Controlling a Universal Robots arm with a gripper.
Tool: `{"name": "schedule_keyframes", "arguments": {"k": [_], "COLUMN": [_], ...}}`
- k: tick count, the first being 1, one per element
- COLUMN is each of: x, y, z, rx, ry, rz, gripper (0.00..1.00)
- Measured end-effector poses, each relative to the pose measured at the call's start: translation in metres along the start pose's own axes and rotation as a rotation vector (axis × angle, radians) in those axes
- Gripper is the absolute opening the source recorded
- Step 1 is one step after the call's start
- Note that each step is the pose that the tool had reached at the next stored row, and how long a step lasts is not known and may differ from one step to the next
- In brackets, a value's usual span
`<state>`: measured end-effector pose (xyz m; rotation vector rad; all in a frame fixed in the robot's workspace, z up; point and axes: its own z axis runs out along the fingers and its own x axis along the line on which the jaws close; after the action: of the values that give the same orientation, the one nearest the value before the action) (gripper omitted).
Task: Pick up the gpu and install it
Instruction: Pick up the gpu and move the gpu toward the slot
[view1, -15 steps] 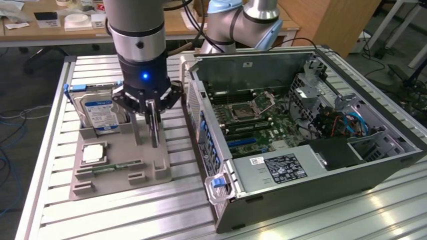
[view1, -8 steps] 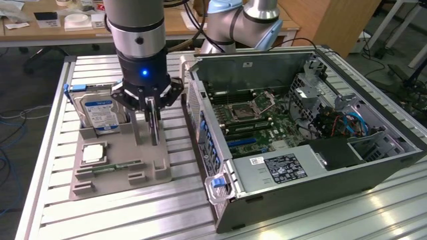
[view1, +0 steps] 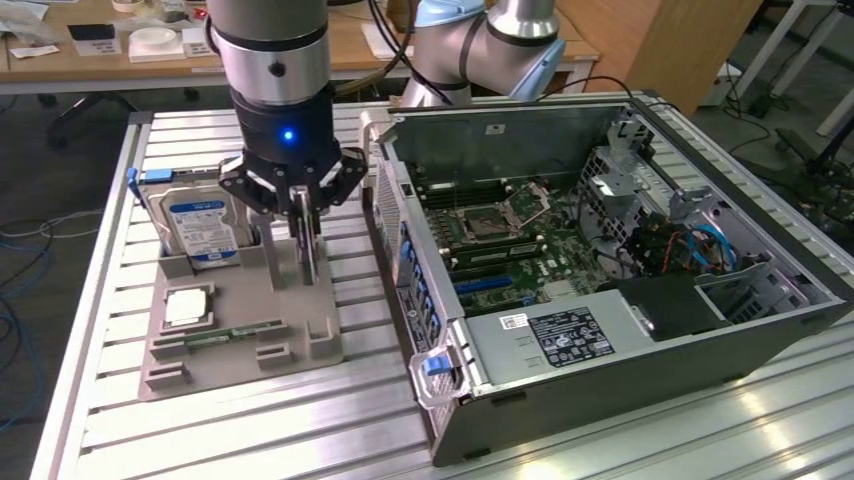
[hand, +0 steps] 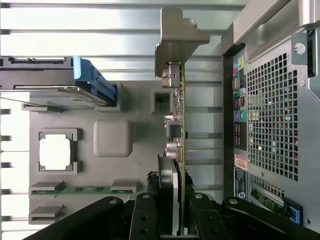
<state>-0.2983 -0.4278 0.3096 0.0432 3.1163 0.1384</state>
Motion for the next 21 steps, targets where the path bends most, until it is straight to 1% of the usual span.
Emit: {"name": "schedule_keyframes", "arguments": {"k": [8,15,18,21], "x": [0.0,0.0,0.0,-0.001], "y": [0.0007,0.0014,0.0018,0.0023], "z": [-0.0079,-0.0153,-0.0206,-0.0261], "rx": [-0.007,-0.0121,-0.0165,-0.0196], "ry": [0.0002,0.0004,0.0005,0.0005], "rz": [0.0,0.0,0.0,0.0], "gripper": [0.28,0.28,0.28,0.28]}}
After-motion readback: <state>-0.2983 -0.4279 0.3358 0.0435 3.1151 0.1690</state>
